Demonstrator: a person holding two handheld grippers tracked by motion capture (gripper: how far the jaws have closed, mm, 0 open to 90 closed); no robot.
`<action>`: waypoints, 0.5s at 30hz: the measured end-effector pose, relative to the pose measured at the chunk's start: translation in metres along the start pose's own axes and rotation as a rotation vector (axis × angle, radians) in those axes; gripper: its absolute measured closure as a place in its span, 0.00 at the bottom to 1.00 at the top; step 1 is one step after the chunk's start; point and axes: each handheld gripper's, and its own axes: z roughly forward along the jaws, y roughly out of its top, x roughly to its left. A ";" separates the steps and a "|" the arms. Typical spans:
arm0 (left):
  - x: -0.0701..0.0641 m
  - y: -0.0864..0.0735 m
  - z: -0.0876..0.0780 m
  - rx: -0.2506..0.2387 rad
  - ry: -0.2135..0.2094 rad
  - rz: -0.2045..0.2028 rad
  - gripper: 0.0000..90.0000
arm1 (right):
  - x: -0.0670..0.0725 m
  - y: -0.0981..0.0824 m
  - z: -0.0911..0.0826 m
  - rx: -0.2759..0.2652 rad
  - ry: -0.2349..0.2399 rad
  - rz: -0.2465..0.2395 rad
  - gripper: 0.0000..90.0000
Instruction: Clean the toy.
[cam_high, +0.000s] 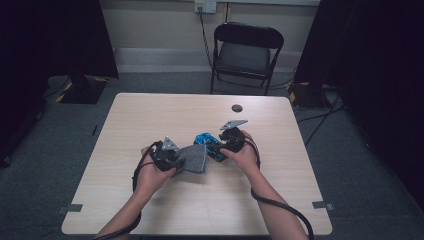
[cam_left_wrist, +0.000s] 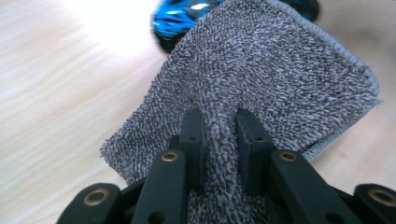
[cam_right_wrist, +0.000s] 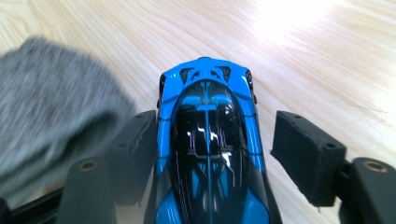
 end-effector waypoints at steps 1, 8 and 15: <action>-0.003 -0.001 0.001 0.007 -0.009 0.005 0.83 | 0.000 0.000 0.002 0.005 -0.003 0.009 0.35; -0.019 -0.005 0.012 0.024 -0.049 0.047 0.83 | 0.002 0.002 0.012 0.014 -0.016 -0.001 0.39; -0.030 -0.001 0.023 0.036 -0.067 0.081 0.82 | 0.002 -0.002 0.017 0.021 -0.010 0.010 0.37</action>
